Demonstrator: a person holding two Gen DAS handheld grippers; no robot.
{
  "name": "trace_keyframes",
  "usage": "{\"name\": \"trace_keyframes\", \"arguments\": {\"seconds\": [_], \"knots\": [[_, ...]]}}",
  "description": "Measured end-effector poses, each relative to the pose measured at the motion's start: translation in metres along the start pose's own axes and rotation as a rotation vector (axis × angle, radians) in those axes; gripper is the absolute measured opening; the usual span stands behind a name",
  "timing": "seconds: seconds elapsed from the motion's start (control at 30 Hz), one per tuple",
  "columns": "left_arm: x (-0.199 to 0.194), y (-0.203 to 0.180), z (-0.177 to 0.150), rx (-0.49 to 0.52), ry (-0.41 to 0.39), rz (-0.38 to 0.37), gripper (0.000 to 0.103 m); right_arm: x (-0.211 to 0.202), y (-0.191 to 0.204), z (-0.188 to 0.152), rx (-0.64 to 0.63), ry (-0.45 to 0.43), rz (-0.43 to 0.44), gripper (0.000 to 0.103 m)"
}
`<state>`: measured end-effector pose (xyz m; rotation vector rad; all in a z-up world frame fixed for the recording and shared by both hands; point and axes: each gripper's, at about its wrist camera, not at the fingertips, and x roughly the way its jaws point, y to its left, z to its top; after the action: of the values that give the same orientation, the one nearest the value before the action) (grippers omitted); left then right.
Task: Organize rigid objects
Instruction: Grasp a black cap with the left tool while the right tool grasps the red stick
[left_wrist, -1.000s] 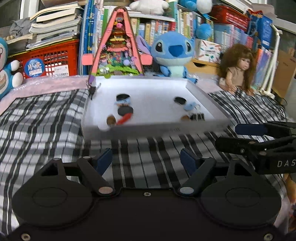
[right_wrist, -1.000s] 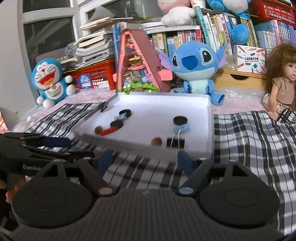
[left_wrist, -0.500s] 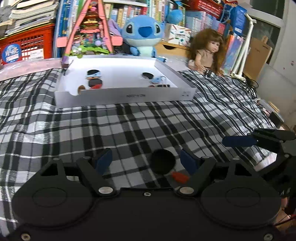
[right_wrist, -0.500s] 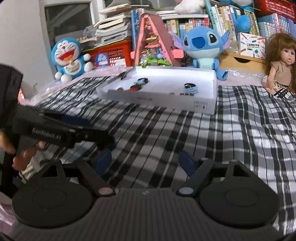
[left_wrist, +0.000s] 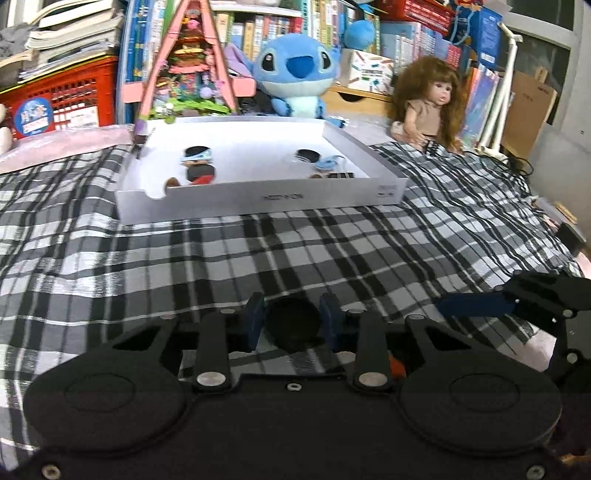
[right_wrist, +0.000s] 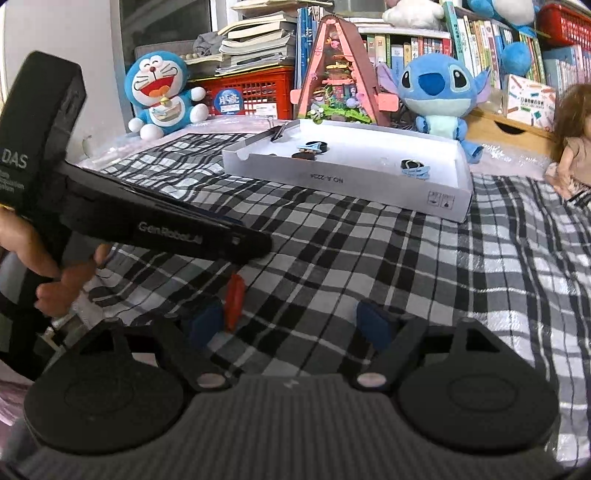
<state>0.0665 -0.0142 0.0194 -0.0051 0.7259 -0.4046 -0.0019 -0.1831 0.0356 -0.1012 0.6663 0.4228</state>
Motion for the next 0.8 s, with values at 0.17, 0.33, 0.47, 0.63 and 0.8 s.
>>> {"name": "trace_keyframes", "arguments": {"seconds": [0.17,0.33,0.47,0.63,0.8], "knots": [[-0.006,0.005,-0.001,-0.004,-0.02,0.025,0.031,0.005,-0.011,0.003,0.005,0.016,-0.055,0.087],[-0.014,0.004,-0.006,0.01,-0.043,0.038,0.031,0.005,-0.026,0.003,0.046,0.032,-0.094,0.087],[-0.018,0.0,-0.011,0.029,-0.064,0.058,0.031,-0.001,-0.03,0.0,0.075,0.025,-0.097,0.087],[-0.019,-0.004,-0.018,0.064,-0.082,0.096,0.031,-0.005,-0.015,-0.003,0.033,-0.012,-0.038,0.087],[-0.022,-0.004,-0.023,0.072,-0.086,0.095,0.036,0.003,-0.002,0.004,-0.042,-0.028,-0.01,0.087]]}}
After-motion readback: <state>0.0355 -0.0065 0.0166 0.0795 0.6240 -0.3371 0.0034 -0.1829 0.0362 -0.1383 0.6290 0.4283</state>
